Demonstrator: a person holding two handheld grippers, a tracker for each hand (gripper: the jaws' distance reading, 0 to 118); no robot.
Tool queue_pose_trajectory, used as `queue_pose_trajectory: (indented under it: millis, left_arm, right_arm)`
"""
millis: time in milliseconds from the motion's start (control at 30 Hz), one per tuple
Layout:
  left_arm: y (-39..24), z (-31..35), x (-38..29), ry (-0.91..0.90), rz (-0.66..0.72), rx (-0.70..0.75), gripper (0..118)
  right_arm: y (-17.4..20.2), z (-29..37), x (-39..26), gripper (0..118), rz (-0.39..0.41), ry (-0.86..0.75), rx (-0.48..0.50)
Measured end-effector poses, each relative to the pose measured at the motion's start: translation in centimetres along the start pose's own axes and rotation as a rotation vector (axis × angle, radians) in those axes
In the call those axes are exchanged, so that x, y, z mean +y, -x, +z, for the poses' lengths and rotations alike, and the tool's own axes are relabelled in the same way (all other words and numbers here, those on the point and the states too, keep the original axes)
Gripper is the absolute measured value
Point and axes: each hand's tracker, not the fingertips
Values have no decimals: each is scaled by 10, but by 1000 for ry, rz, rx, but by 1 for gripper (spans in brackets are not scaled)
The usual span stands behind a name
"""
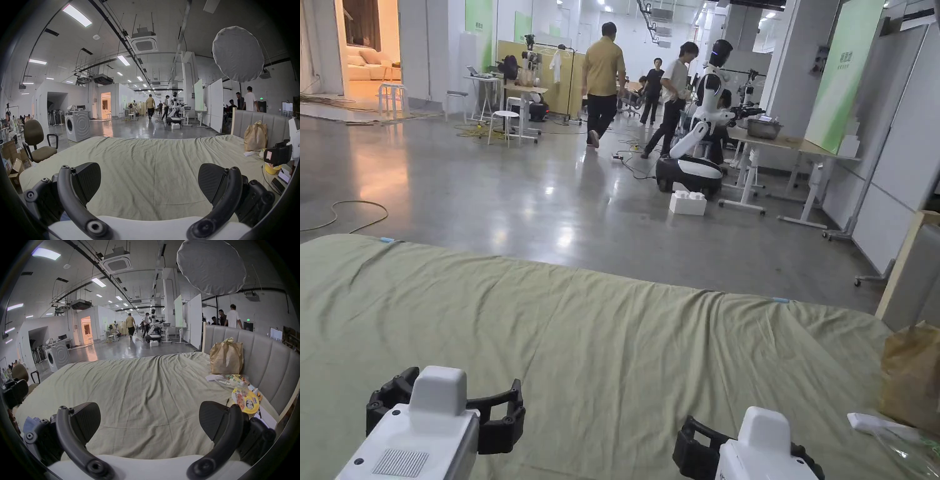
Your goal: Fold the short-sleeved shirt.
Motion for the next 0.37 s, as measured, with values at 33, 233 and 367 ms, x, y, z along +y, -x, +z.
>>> queue_pose_trajectory:
  millis: [33, 233, 367]
  left_arm:
    - [0, -1, 0, 1, -5, -1, 118]
    - [1, -3, -2, -6, -20, -14, 118]
    - [2, -5, -2, -12, -19, -23, 118]
  right_arm:
    - [0, -2, -2, 118, 17, -15, -22]
    - [-5, -6, -4, 118, 28, -38, -59]
    - [-6, -6, -3, 118, 21, -65, -70]
